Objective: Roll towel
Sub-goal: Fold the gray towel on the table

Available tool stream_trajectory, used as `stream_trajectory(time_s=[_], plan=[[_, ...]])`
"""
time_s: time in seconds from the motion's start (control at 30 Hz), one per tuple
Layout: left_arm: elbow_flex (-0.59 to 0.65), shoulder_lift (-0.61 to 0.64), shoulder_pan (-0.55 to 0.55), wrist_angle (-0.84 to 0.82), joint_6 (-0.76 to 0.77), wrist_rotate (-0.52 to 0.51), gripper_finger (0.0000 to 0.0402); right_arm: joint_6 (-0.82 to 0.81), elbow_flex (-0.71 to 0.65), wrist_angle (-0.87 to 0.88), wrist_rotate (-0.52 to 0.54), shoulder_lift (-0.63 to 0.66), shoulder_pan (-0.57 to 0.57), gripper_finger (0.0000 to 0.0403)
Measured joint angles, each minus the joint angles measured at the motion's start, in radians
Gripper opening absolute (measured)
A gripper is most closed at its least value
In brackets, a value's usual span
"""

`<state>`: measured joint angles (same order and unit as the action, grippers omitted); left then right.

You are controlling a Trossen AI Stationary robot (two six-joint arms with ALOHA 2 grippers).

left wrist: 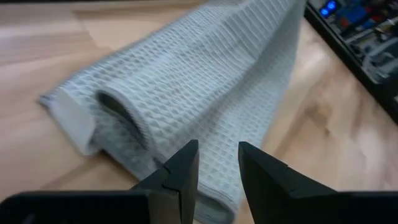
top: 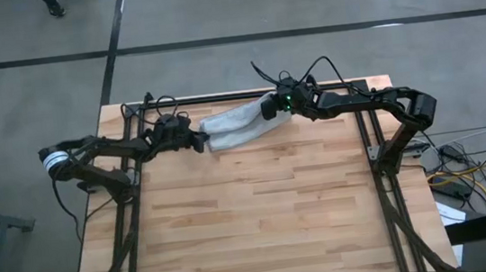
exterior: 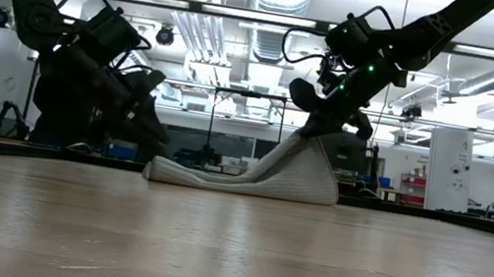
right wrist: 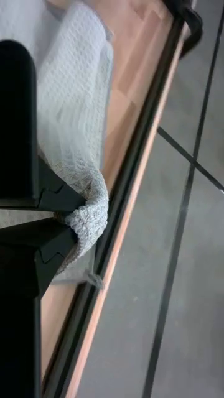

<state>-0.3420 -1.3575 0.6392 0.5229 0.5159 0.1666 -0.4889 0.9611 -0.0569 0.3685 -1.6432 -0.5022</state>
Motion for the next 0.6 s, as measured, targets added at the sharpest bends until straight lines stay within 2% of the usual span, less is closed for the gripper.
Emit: stream_trajectory(time_s=[0.2, 0.33, 0.6], plan=[[0.000, 0.000, 0.000, 0.000, -0.025, -0.017, 0.0116, 0.027, 0.000, 0.002, -0.032, 0.010, 0.029, 0.0013], [0.000, 0.000, -0.001, 0.000, -0.030, -0.031, 0.0114, 0.049, 0.000, 0.031, -0.032, 0.066, 0.075, 0.0013], [0.000, 0.000, -0.001, 0.000, -0.031, -0.035, 0.0113, 0.003, 0.001, 0.258, -0.030, 0.244, 0.173, 0.0013]])
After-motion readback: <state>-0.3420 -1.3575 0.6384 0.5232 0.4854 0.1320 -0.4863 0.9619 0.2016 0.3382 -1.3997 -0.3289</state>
